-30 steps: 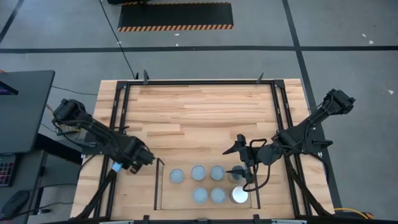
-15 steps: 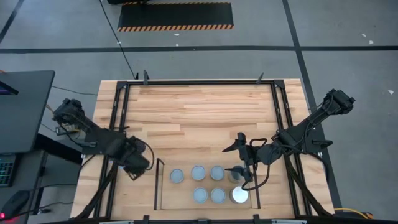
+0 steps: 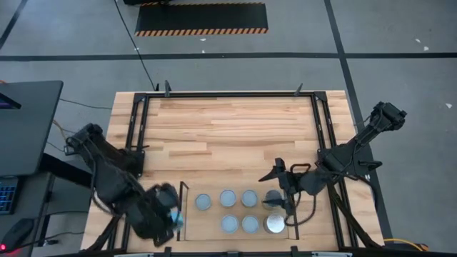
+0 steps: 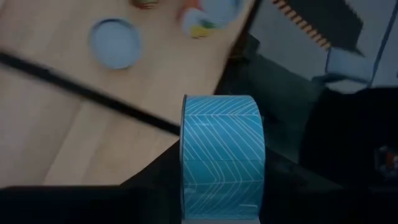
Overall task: Pick and place cans onto a shelf
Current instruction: Put the canned salmon on the shelf
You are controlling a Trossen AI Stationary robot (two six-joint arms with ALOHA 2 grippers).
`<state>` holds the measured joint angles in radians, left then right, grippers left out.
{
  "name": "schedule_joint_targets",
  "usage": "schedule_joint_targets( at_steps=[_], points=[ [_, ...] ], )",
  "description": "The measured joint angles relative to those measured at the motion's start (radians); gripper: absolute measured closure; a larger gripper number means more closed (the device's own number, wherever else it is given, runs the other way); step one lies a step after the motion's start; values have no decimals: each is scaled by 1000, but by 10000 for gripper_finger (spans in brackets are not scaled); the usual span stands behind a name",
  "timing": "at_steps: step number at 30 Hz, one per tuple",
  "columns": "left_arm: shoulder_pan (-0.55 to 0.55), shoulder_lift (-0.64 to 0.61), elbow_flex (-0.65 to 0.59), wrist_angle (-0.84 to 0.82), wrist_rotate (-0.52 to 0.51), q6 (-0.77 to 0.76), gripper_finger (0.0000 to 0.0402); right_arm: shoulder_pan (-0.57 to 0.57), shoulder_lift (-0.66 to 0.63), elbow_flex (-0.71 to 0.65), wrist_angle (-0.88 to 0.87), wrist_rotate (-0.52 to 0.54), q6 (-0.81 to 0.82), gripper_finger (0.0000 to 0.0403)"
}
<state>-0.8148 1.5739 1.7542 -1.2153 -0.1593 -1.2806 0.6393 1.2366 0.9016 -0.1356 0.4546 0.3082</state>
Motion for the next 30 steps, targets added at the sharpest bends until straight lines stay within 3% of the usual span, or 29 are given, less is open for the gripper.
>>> schedule_joint_targets(
  at_steps=[6, 11, 16, 24, 30],
  points=[
    [-43, 226, 208, -2, -78, 167, 258, 80, 0, 0, 1, 78, 7, 55],
    [-46, 397, 355, -63, -226, 405, 258, 114, 0, 0, 3, 114, 7, 55],
    [-29, 484, 428, -118, -383, 542, 258, 114, 0, 0, 3, 129, 31, 55],
    [-28, 550, 430, -76, -391, 615, 259, 105, 0, 0, 0, 129, 31, 55],
    [-58, 553, 504, 17, -379, 628, 259, 85, 0, 0, -1, 128, 30, 55]
  ],
)
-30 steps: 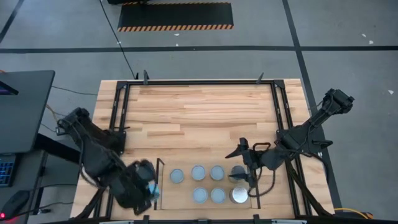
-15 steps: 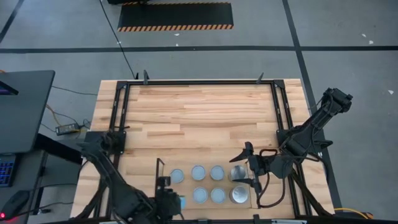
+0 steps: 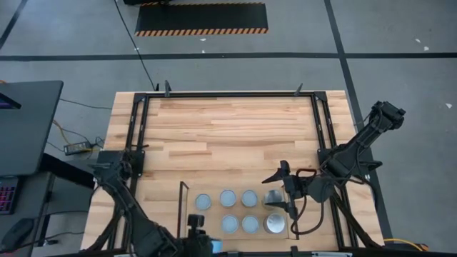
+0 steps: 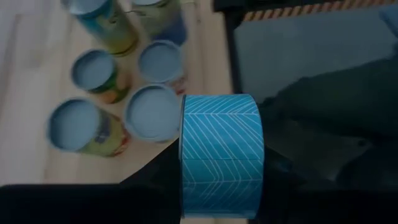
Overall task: Pick and place cans onto a shelf
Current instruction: Put the canned salmon on the shelf
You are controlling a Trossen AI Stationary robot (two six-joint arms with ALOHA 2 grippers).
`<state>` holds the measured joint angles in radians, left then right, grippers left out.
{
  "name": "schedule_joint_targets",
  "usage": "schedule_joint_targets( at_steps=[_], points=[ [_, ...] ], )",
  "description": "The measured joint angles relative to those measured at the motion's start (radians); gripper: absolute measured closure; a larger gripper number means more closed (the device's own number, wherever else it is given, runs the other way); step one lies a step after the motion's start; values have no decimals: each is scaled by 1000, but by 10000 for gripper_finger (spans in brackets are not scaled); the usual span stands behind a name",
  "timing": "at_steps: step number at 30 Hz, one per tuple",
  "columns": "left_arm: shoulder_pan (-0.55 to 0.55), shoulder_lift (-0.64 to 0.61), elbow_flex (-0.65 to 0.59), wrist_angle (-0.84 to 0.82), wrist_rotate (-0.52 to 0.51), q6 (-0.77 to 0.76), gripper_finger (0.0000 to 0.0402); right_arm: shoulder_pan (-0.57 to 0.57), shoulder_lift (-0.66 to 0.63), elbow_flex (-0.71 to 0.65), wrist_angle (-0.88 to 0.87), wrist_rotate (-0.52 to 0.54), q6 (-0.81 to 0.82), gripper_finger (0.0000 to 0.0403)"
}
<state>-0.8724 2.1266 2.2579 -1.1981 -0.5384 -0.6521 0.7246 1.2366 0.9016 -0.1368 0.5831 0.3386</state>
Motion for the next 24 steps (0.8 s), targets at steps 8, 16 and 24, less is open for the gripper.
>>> schedule_joint_targets(
  at_steps=[8, 16, 24],
  points=[
    [-35, 90, 94, -34, 19, -31, 259, -28, 0, 0, 2, 0, 9, 55],
    [-53, 149, 93, -27, -24, -57, 259, -20, 0, 0, 0, -35, 48, 55],
    [-40, 228, 92, -210, -68, -128, 259, 7, -1, 0, -2, -35, 28, 55]
  ],
)
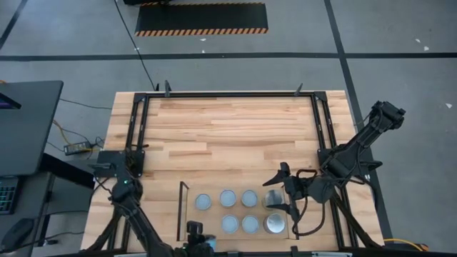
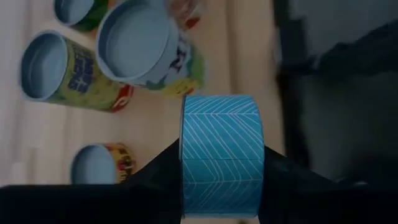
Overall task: Pick and place cans onto a shelf
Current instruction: Put the canned salmon on the shelf
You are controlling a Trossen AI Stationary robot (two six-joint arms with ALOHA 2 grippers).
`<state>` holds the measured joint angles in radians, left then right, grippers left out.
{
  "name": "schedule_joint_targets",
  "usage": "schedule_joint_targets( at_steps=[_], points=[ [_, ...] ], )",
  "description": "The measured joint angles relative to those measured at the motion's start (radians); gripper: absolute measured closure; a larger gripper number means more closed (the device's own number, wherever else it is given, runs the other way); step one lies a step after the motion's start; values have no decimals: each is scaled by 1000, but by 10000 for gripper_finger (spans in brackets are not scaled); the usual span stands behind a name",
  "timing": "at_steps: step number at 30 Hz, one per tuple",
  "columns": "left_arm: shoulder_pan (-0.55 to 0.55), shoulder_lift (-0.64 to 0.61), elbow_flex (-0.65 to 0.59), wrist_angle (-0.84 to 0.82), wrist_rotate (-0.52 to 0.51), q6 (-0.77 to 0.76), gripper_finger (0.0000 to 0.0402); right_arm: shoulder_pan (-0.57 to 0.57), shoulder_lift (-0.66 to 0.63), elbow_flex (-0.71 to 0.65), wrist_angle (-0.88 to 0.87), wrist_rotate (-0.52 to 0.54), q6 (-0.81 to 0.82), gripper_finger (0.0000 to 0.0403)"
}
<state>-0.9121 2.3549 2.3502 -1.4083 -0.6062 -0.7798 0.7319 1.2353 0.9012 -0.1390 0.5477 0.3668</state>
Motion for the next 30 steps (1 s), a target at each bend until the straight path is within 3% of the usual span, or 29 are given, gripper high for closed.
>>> schedule_joint_targets(
  at_steps=[7, 16, 30],
  points=[
    [31, 34, 0, -52, -30, 51, 255, 11, -46, 7, 26, -3, -2, 55],
    [58, 63, -1, -138, 23, 23, 253, 105, -67, 180, 17, -44, -167, 55],
    [62, 93, -1, -163, 57, -59, 247, 183, -12, 184, 8, 12, -158, 55]
  ],
)
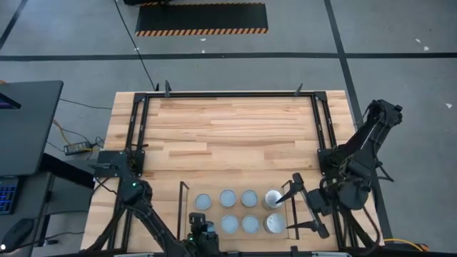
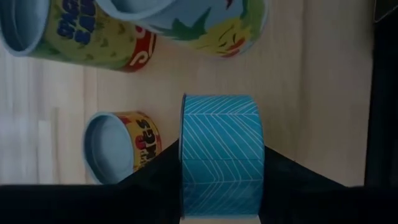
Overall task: Pick and place cans onto a shelf
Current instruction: Put the canned salmon on the shelf
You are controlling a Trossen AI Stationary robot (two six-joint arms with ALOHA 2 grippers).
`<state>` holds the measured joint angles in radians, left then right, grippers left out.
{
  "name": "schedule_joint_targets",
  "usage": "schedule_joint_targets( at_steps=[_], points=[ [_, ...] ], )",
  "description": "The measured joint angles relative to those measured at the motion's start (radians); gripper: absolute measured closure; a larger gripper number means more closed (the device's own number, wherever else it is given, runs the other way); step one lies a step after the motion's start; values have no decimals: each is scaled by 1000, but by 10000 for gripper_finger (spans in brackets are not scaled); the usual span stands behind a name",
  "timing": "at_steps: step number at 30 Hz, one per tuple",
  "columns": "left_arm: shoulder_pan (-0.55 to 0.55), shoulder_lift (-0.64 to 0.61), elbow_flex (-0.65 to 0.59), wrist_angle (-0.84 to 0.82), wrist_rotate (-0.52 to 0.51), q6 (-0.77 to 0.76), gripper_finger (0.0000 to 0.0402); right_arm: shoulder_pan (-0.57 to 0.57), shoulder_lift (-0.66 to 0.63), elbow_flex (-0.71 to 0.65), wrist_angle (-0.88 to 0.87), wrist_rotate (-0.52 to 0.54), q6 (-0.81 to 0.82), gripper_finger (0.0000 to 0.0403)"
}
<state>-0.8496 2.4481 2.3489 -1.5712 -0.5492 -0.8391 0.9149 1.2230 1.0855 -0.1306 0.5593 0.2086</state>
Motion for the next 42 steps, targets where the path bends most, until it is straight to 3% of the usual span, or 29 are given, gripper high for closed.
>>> schedule_joint_targets(
  at_steps=[11, 15, 25, 30, 36, 42],
  points=[
    [32, 0, 0, 0, 35, -58, 244, 27, 51, 0, -6, 5, 62, 55],
    [44, 0, 0, 0, 96, -38, 236, 51, 52, -1, -7, 8, 80, 55],
    [51, 0, 0, 0, 190, -4, 117, 105, 52, -1, -89, 104, 158, 55],
    [52, 0, 0, 0, 257, -3, 88, 108, 52, -1, -116, 105, 199, 55],
    [52, 0, 0, 0, 270, -13, 110, 108, 52, -1, -120, 119, 190, 55],
    [51, 0, 0, 0, 254, 12, 204, 107, 52, -1, -121, 130, 182, 55]
  ],
)
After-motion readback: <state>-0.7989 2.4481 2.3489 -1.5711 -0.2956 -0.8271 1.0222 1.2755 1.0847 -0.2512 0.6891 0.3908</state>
